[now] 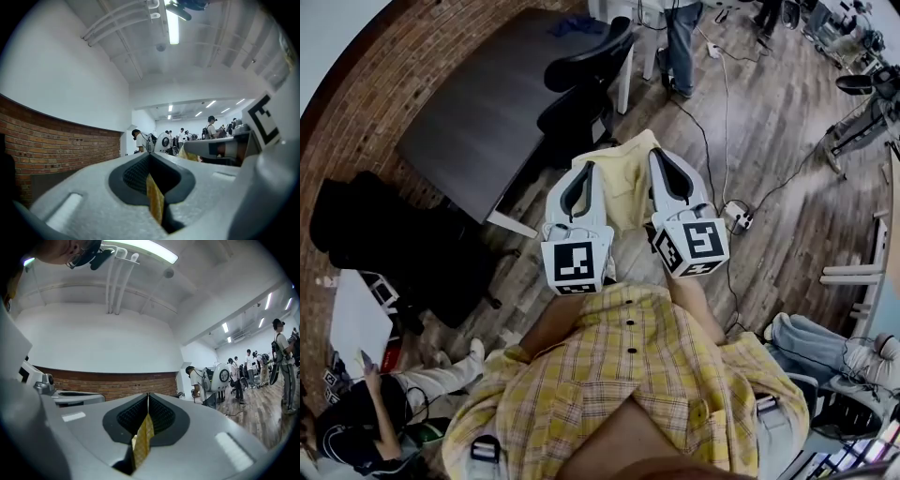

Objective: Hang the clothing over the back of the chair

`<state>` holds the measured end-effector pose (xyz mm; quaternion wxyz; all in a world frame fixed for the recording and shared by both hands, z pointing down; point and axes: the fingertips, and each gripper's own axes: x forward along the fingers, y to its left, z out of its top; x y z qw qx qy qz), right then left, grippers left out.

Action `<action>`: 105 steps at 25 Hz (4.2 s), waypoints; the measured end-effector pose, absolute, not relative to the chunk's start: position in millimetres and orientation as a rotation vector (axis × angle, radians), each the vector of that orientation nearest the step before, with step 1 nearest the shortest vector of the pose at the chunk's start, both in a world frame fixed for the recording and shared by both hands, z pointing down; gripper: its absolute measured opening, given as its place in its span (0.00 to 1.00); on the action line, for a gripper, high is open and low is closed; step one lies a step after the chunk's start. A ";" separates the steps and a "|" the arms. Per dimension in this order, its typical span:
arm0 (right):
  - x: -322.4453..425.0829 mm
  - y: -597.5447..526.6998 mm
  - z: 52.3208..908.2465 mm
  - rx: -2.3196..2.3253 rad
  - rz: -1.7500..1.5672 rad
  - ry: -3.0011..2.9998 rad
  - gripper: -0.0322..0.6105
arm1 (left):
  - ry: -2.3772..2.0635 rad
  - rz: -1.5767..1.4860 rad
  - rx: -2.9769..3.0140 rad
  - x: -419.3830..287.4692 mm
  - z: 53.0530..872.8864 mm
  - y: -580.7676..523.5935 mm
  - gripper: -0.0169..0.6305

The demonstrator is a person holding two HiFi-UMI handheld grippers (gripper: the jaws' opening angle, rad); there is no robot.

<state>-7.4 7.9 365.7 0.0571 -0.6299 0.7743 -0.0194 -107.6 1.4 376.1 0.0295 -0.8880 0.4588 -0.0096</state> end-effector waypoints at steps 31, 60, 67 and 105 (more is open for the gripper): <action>30.5 -130.7 361.2 -1.944 -0.030 2.350 0.07 | 1.405 -0.048 -2.758 -64.5 374.7 -141.8 0.03; 103.0 -206.3 297.3 -1.601 0.079 2.516 0.07 | 1.630 -0.007 -2.496 9.9 315.1 -201.3 0.03; 110.3 -215.0 280.1 -1.522 0.114 2.529 0.07 | 1.685 -0.002 -2.432 18.7 303.9 -207.7 0.03; 76.4 -303.8 205.9 -1.511 0.289 2.463 0.07 | 1.698 0.096 -2.342 -19.7 233.5 -296.6 0.03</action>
